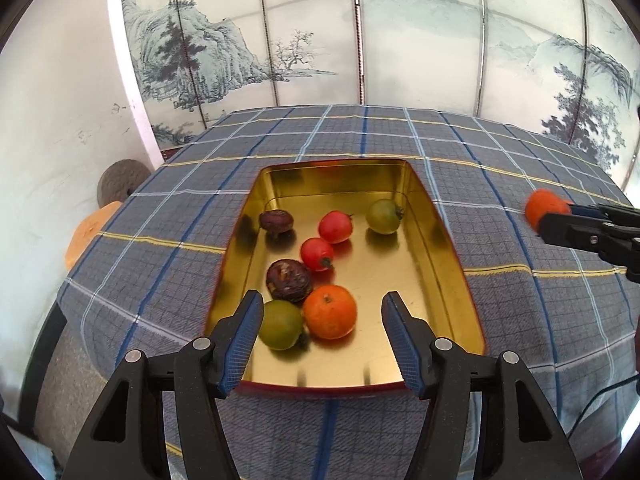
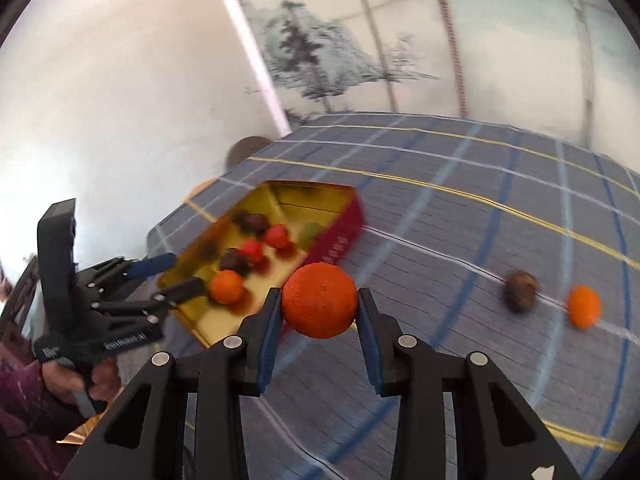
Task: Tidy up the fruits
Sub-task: 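Lower the tangerine into the tin and open the right tool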
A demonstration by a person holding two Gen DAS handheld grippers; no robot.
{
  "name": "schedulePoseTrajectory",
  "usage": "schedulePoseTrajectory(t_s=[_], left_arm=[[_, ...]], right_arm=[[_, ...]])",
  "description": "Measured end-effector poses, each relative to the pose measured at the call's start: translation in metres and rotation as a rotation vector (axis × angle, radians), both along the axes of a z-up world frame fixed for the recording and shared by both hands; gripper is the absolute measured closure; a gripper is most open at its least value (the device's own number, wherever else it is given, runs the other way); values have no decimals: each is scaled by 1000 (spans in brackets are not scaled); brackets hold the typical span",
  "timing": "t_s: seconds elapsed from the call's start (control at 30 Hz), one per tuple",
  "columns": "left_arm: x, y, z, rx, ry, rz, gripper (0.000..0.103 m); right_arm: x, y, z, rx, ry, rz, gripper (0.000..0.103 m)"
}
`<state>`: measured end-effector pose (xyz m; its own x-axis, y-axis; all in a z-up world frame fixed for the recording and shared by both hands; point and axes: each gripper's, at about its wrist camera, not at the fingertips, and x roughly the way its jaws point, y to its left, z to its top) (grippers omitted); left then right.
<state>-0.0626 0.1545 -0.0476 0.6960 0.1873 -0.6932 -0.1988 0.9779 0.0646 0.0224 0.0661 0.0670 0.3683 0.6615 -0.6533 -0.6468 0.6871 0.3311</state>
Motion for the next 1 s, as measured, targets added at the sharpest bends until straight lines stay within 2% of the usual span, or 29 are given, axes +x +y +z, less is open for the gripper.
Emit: schedulePoseTrajectory(t_s=[0.3, 0.47, 0.67, 0.7, 0.77, 0.9, 1.0], left_arm=[[-3, 15, -5, 4, 14, 29, 39], [-5, 22, -9, 2, 20, 41, 32], [-5, 26, -11, 6, 32, 49, 29], [-6, 27, -11, 8, 33, 51, 29], [-6, 28, -11, 10, 33, 55, 29], [-7, 30, -12, 10, 42, 59, 29], [-7, 29, -11, 12, 42, 57, 29]], right_arm=[[9, 54, -8, -34, 17, 85, 69], [19, 75, -19, -62, 37, 106, 69], [34, 98, -33, -103, 46, 114, 65], [36, 100, -34, -100, 47, 112, 61], [37, 98, -29, -63, 27, 90, 37], [31, 78, -12, 3, -30, 53, 34], [22, 45, -1, 30, -73, -12, 28]])
